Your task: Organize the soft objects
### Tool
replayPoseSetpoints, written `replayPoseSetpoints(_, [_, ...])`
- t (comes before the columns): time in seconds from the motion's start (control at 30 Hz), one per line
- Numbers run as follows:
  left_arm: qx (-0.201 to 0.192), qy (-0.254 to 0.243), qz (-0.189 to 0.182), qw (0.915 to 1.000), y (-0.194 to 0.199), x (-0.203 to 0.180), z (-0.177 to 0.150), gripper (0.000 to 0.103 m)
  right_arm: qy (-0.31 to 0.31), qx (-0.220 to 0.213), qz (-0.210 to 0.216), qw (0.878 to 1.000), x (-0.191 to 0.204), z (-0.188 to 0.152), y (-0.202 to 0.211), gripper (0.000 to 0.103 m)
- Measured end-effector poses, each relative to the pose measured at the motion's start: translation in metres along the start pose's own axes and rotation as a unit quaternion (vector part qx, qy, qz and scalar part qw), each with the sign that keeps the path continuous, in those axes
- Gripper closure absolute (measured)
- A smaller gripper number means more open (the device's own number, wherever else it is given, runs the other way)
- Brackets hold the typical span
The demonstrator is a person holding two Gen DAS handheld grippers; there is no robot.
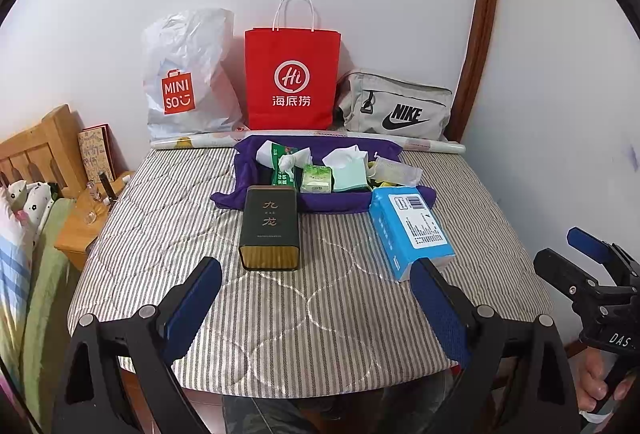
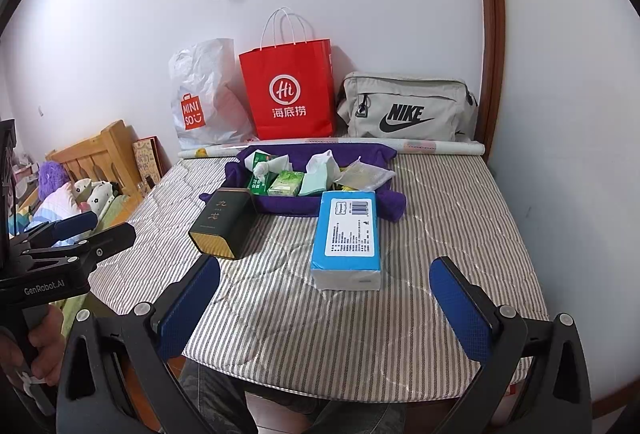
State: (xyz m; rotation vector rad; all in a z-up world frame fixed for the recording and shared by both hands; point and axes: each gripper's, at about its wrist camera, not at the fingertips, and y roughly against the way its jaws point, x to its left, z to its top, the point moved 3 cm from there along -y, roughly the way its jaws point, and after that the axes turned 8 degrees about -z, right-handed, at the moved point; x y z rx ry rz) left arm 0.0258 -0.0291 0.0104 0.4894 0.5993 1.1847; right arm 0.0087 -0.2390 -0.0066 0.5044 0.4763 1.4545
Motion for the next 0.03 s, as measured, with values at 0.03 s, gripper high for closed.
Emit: replayPoseSetpoints(0.03, [0.000,0.000,0.000,1.0000,-0.0001,-0.0003,0.0001,0.008,0.000,0.000,0.000,1.000,0.0000,0.0000,0.0000,0.000])
